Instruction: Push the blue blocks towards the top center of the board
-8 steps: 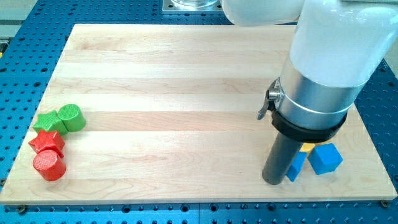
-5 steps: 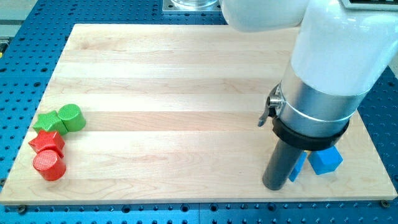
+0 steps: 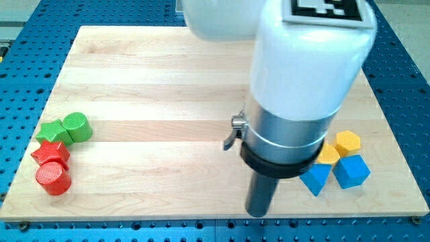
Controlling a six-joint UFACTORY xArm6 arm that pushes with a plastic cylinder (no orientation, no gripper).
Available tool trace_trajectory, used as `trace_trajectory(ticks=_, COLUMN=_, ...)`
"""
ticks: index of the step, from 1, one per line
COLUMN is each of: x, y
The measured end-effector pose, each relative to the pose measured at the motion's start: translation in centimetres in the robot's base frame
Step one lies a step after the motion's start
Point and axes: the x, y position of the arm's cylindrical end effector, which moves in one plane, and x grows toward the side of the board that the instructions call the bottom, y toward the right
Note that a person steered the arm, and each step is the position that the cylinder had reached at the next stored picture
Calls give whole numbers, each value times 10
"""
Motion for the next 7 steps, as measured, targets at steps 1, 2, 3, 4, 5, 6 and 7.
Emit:
trace_trajectory(ticks=1, x=1, y=3)
trace_trajectory(ticks=2, x=0, y=36)
trace_trajectory(ticks=3, x=0, y=63)
trace_trajectory(ticks=4, x=0, y=75)
trace_trajectory(ticks=5, x=0, y=94)
trace_trajectory(ticks=6, x=0, y=128)
trace_trajectory(ticks=7, x=0, y=168)
